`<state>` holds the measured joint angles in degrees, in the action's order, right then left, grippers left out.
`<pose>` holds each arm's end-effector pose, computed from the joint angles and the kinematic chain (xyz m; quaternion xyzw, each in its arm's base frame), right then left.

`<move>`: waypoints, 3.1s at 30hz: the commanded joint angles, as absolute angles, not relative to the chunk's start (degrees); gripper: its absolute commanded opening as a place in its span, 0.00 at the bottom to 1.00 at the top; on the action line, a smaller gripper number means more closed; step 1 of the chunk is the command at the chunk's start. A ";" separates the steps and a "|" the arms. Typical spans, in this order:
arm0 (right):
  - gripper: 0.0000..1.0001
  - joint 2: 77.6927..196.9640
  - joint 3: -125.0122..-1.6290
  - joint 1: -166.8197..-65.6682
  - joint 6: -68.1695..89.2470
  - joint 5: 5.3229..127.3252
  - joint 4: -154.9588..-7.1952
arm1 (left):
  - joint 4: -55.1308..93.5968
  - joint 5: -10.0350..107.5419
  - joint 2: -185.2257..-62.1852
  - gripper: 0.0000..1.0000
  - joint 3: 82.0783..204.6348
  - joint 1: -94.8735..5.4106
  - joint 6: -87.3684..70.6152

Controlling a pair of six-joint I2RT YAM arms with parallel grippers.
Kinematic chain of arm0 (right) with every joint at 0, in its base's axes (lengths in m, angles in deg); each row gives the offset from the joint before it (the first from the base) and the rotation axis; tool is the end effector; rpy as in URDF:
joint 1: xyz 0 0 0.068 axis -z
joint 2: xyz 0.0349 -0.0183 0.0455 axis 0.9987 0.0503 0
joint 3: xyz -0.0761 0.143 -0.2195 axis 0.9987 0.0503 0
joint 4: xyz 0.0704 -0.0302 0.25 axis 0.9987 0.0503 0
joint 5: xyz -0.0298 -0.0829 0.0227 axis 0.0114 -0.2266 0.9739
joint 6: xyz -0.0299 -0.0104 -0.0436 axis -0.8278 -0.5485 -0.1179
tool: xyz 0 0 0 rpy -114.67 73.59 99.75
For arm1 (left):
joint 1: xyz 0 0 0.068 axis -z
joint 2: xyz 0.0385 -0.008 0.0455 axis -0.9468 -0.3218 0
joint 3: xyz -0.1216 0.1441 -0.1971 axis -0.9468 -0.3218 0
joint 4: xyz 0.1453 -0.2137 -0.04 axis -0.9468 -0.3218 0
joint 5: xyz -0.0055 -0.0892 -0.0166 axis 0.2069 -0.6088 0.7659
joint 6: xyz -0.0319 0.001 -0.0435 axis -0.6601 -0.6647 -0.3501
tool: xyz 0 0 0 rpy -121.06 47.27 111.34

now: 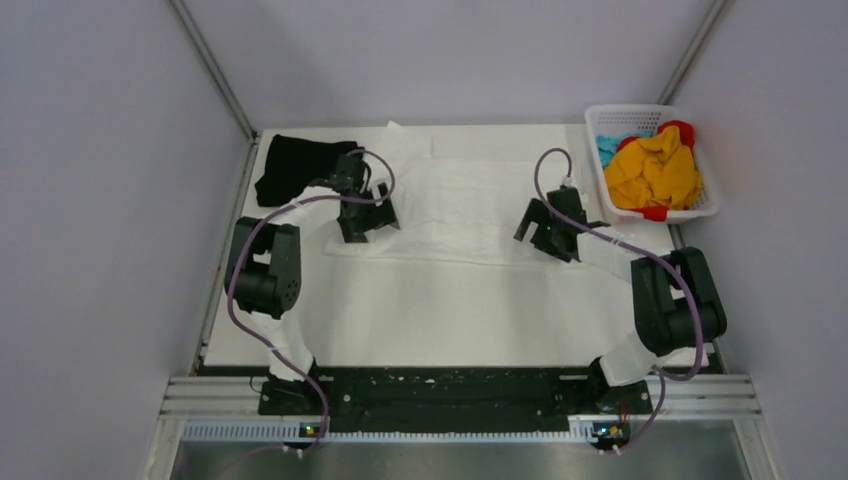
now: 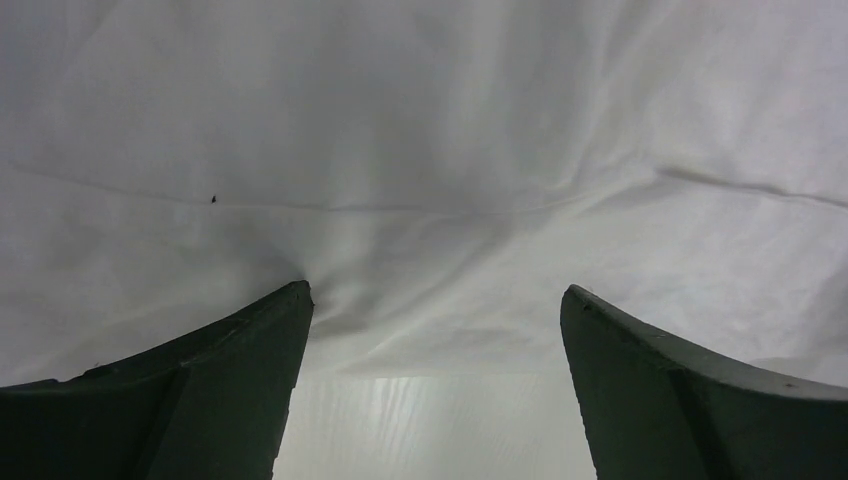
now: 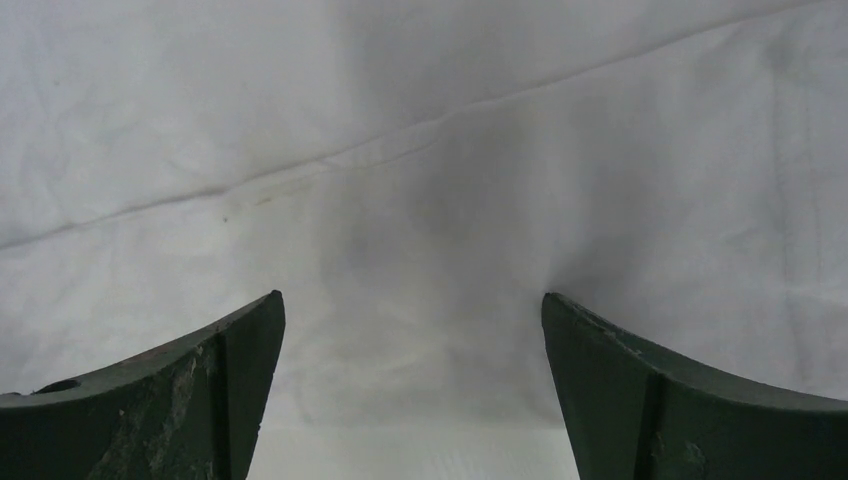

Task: Fold and stack the t-shirts
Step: Grab the side of the flattened tshirt furthest away from the robot with both arms

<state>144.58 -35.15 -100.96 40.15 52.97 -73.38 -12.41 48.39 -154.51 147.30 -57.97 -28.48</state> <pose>0.3004 0.0704 0.1797 0.2003 0.9145 0.1057 0.3353 0.3792 -0.0948 0.2018 -0.1346 0.9531 -0.1668 0.2136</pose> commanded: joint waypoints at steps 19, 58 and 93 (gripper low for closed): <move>0.95 116.84 -10.39 -101.79 43.85 59.44 -60.35 | -9.43 48.66 -120.85 0.99 101.29 -52.65 -43.86; 0.99 110.48 -29.78 -101.79 43.74 40.53 -60.08 | -18.44 74.67 -131.18 0.99 145.46 -49.39 -31.01; 0.99 125.99 -29.52 -100.18 39.87 38.53 -67.26 | -21.84 58.99 -191.56 0.60 198.79 -56.29 -17.25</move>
<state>126.55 -29.64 -100.70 40.32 38.65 -65.99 -18.05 55.32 -191.95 198.76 -57.21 -17.27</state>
